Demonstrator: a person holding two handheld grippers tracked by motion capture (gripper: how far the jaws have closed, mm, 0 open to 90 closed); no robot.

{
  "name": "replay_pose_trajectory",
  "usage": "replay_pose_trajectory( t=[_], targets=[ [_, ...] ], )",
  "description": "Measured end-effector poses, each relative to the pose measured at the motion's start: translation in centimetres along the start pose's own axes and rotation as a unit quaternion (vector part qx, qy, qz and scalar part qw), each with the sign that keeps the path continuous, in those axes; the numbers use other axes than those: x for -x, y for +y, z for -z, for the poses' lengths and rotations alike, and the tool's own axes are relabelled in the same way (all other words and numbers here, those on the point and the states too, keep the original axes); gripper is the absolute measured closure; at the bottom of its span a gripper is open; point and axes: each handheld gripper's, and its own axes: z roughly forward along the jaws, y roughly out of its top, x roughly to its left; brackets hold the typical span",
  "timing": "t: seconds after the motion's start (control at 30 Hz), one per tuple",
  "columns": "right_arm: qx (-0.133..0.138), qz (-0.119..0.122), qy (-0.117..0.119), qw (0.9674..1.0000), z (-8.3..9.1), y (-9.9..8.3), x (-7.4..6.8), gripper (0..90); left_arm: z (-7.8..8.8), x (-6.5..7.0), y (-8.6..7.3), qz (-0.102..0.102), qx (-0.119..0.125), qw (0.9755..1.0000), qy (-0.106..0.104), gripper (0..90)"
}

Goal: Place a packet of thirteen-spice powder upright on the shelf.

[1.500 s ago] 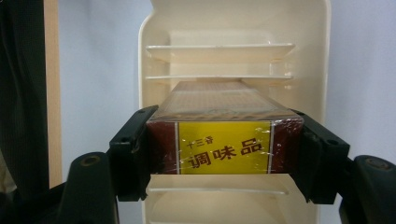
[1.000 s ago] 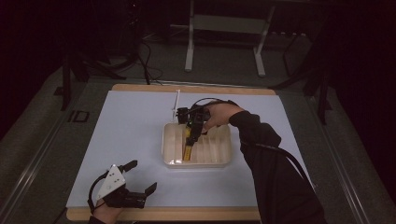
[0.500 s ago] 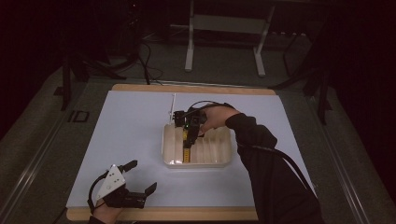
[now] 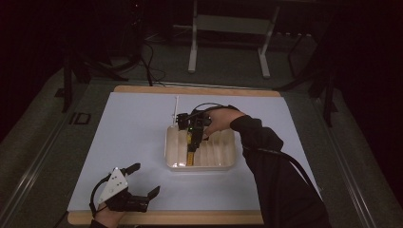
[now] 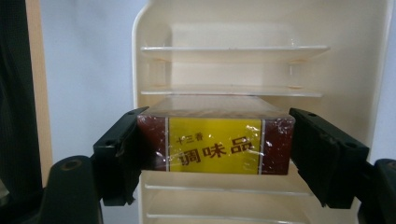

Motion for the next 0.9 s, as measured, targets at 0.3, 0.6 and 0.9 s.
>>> replay_pose_trajectory(
  t=[0.3,0.6,0.9],
  targets=[
    [0.007,0.004,-0.005,1.0,0.8,-0.2,-0.5,19.3,-0.2,0.0,0.1,-0.001,0.0,1.0,-0.002,0.0],
    [0.034,0.005,-0.002,0.9994,3.1,-1.2,-0.8,13.9,-0.4,0.0,0.1,0.0,-0.001,1.0,-0.004,0.0],
    [0.043,-0.014,0.0,0.999,4.6,-3.0,-0.6,15.1,-0.5,0.0,0.2,0.002,0.001,1.0,-0.007,0.0]
  ],
)
